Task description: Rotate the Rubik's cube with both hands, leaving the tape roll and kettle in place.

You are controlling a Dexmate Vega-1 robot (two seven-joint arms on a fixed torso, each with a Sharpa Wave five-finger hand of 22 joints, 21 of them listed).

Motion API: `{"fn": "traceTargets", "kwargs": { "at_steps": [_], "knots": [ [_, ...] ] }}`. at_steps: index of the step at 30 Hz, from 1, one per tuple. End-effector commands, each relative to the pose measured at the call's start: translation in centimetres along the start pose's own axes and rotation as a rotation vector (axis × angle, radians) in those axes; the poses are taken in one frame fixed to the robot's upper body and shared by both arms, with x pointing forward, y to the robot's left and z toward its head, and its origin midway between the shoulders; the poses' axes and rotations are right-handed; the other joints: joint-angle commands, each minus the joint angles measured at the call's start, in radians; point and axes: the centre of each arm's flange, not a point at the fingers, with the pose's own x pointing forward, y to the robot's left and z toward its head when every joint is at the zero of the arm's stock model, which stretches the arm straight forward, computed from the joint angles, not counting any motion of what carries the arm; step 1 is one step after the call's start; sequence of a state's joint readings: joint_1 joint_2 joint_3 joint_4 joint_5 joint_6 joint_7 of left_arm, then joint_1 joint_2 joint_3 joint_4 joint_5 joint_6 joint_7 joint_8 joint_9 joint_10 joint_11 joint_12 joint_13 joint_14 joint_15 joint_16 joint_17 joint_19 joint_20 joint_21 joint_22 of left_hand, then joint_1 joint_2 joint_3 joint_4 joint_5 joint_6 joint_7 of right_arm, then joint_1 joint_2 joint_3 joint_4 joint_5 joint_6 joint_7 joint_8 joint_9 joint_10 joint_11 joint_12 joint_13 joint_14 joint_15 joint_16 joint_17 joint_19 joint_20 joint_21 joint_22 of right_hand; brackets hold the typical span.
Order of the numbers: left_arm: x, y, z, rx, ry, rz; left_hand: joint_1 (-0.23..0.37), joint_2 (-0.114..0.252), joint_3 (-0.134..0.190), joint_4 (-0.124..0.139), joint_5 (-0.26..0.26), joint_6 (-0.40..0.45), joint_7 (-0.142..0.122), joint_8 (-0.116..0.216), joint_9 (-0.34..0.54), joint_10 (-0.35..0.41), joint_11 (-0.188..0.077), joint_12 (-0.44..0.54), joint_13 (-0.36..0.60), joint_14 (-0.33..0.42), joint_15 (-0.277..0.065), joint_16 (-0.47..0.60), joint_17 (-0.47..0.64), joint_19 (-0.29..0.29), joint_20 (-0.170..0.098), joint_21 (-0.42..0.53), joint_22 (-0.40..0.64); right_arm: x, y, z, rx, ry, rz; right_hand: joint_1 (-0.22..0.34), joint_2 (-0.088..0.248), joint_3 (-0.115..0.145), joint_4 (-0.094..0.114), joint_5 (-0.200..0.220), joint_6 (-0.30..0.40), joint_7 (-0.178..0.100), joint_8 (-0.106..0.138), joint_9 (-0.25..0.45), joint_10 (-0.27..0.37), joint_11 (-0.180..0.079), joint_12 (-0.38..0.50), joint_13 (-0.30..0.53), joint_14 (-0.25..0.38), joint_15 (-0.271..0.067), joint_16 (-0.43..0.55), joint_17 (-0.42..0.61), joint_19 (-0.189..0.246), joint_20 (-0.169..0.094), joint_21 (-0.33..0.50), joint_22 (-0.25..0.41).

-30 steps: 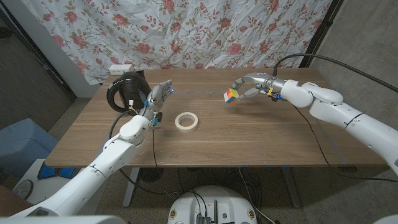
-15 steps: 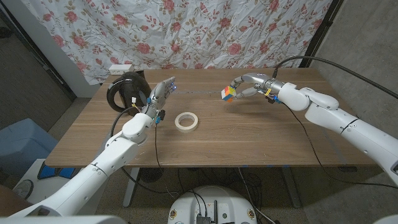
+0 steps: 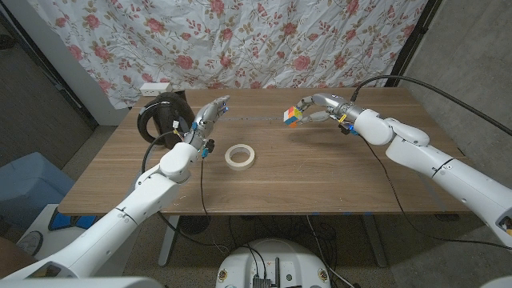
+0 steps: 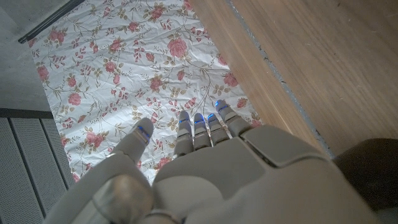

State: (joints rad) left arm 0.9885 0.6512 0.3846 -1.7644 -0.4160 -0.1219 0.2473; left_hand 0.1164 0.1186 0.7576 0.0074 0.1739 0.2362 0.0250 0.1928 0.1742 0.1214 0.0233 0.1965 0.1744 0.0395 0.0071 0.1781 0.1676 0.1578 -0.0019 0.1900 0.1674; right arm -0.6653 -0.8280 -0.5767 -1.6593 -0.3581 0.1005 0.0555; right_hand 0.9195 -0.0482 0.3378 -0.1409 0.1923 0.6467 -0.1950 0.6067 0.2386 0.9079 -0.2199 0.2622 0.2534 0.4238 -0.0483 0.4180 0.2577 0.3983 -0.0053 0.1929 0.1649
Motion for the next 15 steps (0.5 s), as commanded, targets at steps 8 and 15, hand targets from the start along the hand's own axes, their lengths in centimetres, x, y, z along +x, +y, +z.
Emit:
{"fn": "traceTargets", "kwargs": {
  "at_steps": [8, 15],
  "knots": [
    [0.4, -2.3, 1.7, 0.257, -0.108, 0.027, 0.017, 0.071, 0.003, -0.005, 0.003, 0.034, -0.015, 0.013, 0.003, 0.011, -0.007, 0.004, 0.004, 0.017, -0.016, 0.008, 0.003, 0.020, -0.002, 0.011, 0.004, 0.0, 1.0, 0.6, 0.201, 0.052, -0.057, -0.026, 0.028, -0.007, 0.004, 0.000, 0.037, -0.026, 0.008, 0.001, 0.011, 0.000, -0.001, 0.002, 0.010, -0.130, 0.007, 0.002, 0.001, 0.007, -0.002, 0.003],
    [0.6, -3.5, 2.2, 0.317, -0.134, 0.006, 0.016, 0.072, 0.001, -0.002, 0.003, 0.042, -0.022, 0.012, 0.004, 0.015, -0.014, 0.005, 0.004, 0.020, -0.021, 0.009, 0.005, 0.026, -0.003, 0.012, 0.004, 0.0, 1.5, 1.1, 0.251, 0.062, -0.061, -0.031, 0.030, -0.010, 0.005, -0.002, 0.037, -0.026, 0.004, -0.005, 0.014, 0.001, -0.001, 0.004, 0.016, -0.128, 0.009, 0.002, 0.002, 0.009, -0.002, 0.004]
  ]
}}
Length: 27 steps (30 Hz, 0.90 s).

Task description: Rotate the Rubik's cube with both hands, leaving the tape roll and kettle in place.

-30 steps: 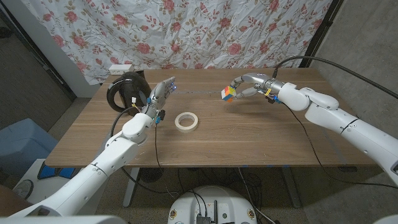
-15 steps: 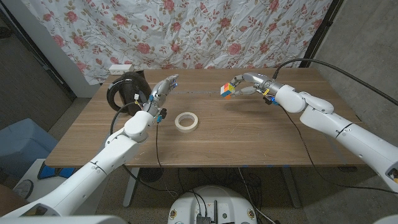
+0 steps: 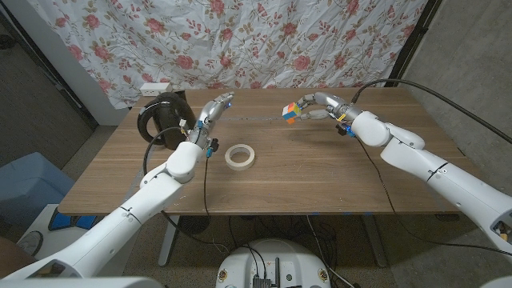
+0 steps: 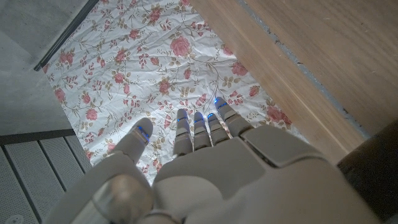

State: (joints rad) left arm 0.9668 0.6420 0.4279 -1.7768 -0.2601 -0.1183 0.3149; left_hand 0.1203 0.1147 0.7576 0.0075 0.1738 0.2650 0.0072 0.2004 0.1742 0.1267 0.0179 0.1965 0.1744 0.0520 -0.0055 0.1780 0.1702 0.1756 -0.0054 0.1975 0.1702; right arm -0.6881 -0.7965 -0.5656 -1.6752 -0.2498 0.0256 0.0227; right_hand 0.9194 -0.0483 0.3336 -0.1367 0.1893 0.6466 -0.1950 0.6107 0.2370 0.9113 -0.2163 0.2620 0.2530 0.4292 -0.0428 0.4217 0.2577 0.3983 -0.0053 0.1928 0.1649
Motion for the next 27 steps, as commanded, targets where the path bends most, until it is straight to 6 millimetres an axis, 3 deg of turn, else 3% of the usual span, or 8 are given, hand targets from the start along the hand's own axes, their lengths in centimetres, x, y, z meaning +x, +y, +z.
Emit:
{"fn": "traceTargets", "kwargs": {
  "at_steps": [1, 7, 13, 21, 27],
  "knots": [
    [0.4, -1.8, 1.5, 0.193, -0.085, -0.007, 0.011, 0.076, 0.000, -0.002, 0.003, 0.015, -0.006, 0.004, 0.004, 0.010, -0.010, 0.005, 0.004, 0.007, -0.009, 0.009, 0.002, 0.009, 0.001, 0.005, 0.001, -0.3, 1.3, 1.0, 0.110, 0.016, -0.012, -0.032, 0.030, -0.007, 0.001, 0.001, 0.037, -0.026, 0.000, -0.004, 0.012, -0.003, -0.001, 0.004, 0.011, -0.133, 0.006, 0.001, 0.003, 0.011, -0.002, 0.004],
    [0.3, -2.5, 1.7, 0.211, -0.107, 0.002, -0.038, 0.055, -0.026, 0.046, 0.002, 0.033, -0.013, 0.000, 0.004, 0.027, -0.016, 0.008, 0.005, 0.019, -0.026, 0.014, 0.012, 0.022, -0.004, 0.006, 0.002, -0.3, 1.5, 1.5, 0.140, 0.050, -0.011, -0.036, 0.031, -0.009, 0.002, -0.001, 0.039, -0.026, -0.002, -0.008, 0.013, -0.003, -0.001, 0.006, 0.011, -0.132, 0.006, 0.001, 0.004, 0.012, -0.001, 0.004],
    [0.0, -3.2, 1.9, 0.249, -0.126, 0.004, -0.056, 0.054, -0.031, 0.064, 0.005, 0.034, -0.028, -0.004, 0.004, 0.030, -0.017, 0.007, 0.005, 0.022, -0.028, 0.014, 0.012, 0.025, -0.004, 0.005, 0.002, -0.3, 1.7, 1.8, 0.166, 0.061, -0.020, -0.039, 0.031, -0.011, 0.002, -0.002, 0.040, -0.026, -0.004, -0.011, 0.012, -0.002, -0.003, 0.006, 0.011, -0.132, 0.006, 0.000, 0.004, 0.015, -0.002, 0.004],
    [-0.2, -3.9, 2.2, 0.318, -0.125, -0.009, -0.100, 0.045, -0.053, 0.109, 0.009, 0.040, -0.044, -0.009, 0.003, 0.024, -0.019, 0.002, 0.005, 0.014, -0.032, 0.010, 0.014, 0.024, -0.005, 0.003, 0.004, -0.1, 2.1, 2.7, 0.208, 0.083, -0.057, -0.040, 0.034, -0.013, 0.000, -0.004, 0.045, -0.026, -0.005, -0.016, 0.009, -0.002, -0.008, 0.006, 0.011, -0.133, 0.006, 0.000, 0.004, 0.017, -0.002, 0.004],
    [-0.4, -4.3, 2.4, 0.346, -0.124, -0.007, -0.110, 0.045, -0.058, 0.124, 0.011, 0.035, -0.053, -0.013, 0.003, 0.020, -0.018, 0.000, 0.005, 0.007, -0.035, 0.007, 0.013, 0.021, -0.007, 0.001, 0.004, -0.1, 2.5, 3.2, 0.239, 0.111, -0.097, -0.038, 0.035, -0.015, -0.004, -0.005, 0.055, -0.025, -0.005, -0.020, 0.018, -0.003, -0.006, 0.009, 0.017, -0.133, 0.009, -0.001, 0.004, 0.019, -0.002, 0.004]
  ]
}}
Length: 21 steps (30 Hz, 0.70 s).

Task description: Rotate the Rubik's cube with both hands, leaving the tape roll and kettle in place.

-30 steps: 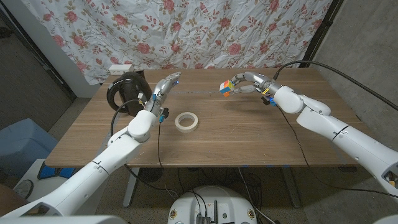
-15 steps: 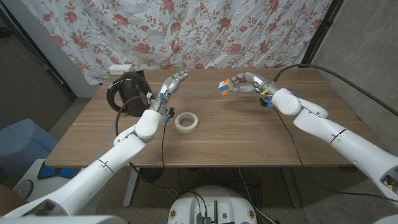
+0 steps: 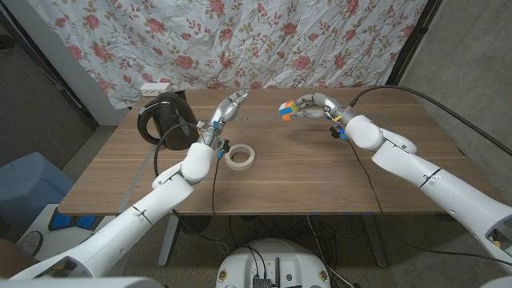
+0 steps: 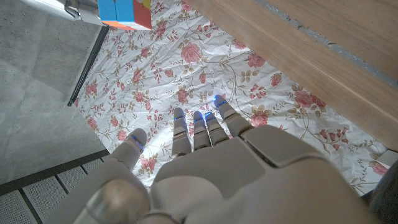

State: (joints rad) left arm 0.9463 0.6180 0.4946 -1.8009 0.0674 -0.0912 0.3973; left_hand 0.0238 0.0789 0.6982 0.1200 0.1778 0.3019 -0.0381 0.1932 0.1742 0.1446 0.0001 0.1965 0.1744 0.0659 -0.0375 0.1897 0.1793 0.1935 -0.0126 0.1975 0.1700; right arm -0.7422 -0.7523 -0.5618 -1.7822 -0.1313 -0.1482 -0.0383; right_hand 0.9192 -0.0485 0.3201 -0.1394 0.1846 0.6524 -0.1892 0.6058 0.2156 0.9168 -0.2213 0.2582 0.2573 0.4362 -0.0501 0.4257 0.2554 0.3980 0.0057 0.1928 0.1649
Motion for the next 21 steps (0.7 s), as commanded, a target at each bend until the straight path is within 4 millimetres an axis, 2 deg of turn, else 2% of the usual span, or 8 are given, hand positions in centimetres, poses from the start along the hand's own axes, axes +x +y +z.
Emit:
{"fn": "traceTargets", "kwargs": {
  "at_steps": [1, 21],
  "knots": [
    [-0.3, -0.9, 0.7, 0.086, -0.004, -0.010, -0.015, 0.081, 0.001, 0.013, 0.008, -0.002, -0.009, -0.006, 0.003, 0.002, -0.002, 0.000, 0.005, -0.007, -0.003, -0.005, 0.004, 0.003, 0.000, 0.001, 0.004, -0.2, 1.1, 1.2, 0.063, 0.038, -0.062, -0.037, 0.036, -0.001, -0.001, -0.001, 0.051, -0.031, 0.000, 0.000, 0.014, 0.002, -0.001, 0.006, 0.011, -0.126, 0.006, 0.001, 0.005, 0.008, -0.002, 0.004],
    [-0.2, -1.8, 1.4, 0.116, -0.006, -0.007, -0.022, 0.084, 0.002, 0.036, 0.015, -0.023, -0.029, -0.016, 0.001, -0.028, 0.005, -0.010, 0.004, -0.034, 0.001, -0.014, 0.000, -0.020, 0.002, -0.008, 0.002, 0.0, 3.1, 2.3, 0.099, 0.074, -0.125, -0.036, 0.040, -0.006, -0.006, -0.003, 0.064, -0.031, -0.003, -0.009, 0.029, 0.003, 0.000, 0.013, 0.016, -0.123, 0.012, 0.003, 0.004, 0.016, -0.003, 0.004]
  ]
}}
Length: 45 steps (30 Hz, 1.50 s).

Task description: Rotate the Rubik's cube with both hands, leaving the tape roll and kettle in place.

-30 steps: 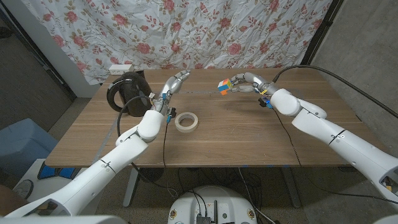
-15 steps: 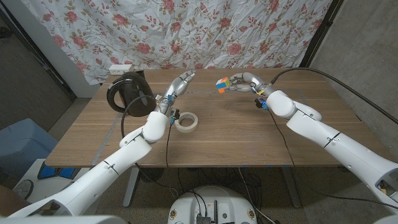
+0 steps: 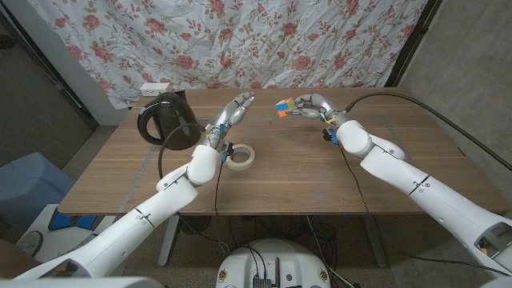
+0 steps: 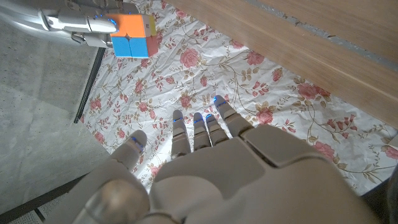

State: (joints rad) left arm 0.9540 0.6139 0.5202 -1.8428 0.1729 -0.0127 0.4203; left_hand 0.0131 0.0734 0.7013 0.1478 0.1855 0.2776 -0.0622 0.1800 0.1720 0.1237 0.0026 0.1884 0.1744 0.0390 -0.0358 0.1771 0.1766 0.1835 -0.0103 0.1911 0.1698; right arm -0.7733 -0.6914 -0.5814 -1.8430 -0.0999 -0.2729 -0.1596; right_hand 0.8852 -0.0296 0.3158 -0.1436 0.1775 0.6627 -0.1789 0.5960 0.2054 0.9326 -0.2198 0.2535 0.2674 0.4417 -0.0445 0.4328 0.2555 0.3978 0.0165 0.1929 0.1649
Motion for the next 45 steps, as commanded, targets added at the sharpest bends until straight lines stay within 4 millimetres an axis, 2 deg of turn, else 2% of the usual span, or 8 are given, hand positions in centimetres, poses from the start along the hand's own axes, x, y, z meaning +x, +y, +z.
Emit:
{"fn": "traceTargets", "kwargs": {
  "at_steps": [1, 21, 35, 45],
  "knots": [
    [0.2, -0.5, 0.7, 0.024, -0.007, -0.004, -0.011, 0.089, -0.001, 0.008, 0.008, 0.001, -0.006, -0.003, 0.003, -0.007, 0.002, -0.001, 0.004, -0.010, -0.001, -0.002, 0.003, -0.012, 0.000, -0.003, 0.003, 0.0, 1.4, 0.7, 0.007, 0.014, -0.046, -0.001, 0.022, -0.002, -0.003, 0.004, 0.054, -0.042, 0.006, 0.001, 0.014, 0.001, 0.005, 0.003, 0.010, -0.130, 0.005, 0.003, 0.004, 0.006, -0.003, 0.004],
    [1.8, -1.3, 1.1, 0.060, 0.008, -0.011, -0.012, 0.081, -0.003, 0.013, 0.010, -0.016, -0.010, -0.006, 0.002, -0.031, 0.013, -0.005, 0.004, -0.032, 0.012, -0.004, 0.001, -0.029, 0.002, -0.006, 0.002, 1.0, 2.5, 1.3, 0.030, 0.014, -0.084, 0.003, 0.021, -0.005, -0.007, 0.003, 0.051, -0.042, -0.001, -0.003, 0.017, 0.001, 0.002, 0.007, 0.012, -0.132, 0.008, 0.003, 0.006, 0.006, -0.002, 0.004],
    [2.8, -1.9, 1.2, 0.053, 0.005, -0.057, -0.024, 0.066, -0.025, 0.028, 0.011, -0.013, -0.029, -0.002, 0.001, -0.102, 0.007, -0.013, 0.004, -0.101, 0.014, -0.008, 0.005, -0.104, 0.001, -0.018, 0.003, 1.4, 2.7, 1.2, 0.036, 0.009, -0.089, 0.003, 0.021, -0.007, -0.008, 0.003, 0.054, -0.042, -0.003, -0.005, 0.020, 0.001, 0.002, 0.009, 0.015, -0.133, 0.011, 0.004, 0.006, 0.006, -0.003, 0.004],
    [3.1, -2.2, 1.2, 0.035, 0.022, -0.098, -0.030, 0.069, -0.057, 0.040, 0.013, -0.019, -0.043, -0.004, -0.001, -0.202, -0.013, -0.017, 0.004, -0.167, 0.018, -0.006, 0.009, -0.171, 0.001, -0.017, 0.005, 1.5, 2.7, 1.4, 0.024, -0.007, -0.090, 0.005, 0.024, -0.008, -0.009, 0.003, 0.056, -0.042, -0.004, -0.006, 0.022, 0.001, 0.001, 0.011, 0.015, -0.135, 0.013, 0.005, 0.005, 0.006, -0.003, 0.004]
  ]
}}
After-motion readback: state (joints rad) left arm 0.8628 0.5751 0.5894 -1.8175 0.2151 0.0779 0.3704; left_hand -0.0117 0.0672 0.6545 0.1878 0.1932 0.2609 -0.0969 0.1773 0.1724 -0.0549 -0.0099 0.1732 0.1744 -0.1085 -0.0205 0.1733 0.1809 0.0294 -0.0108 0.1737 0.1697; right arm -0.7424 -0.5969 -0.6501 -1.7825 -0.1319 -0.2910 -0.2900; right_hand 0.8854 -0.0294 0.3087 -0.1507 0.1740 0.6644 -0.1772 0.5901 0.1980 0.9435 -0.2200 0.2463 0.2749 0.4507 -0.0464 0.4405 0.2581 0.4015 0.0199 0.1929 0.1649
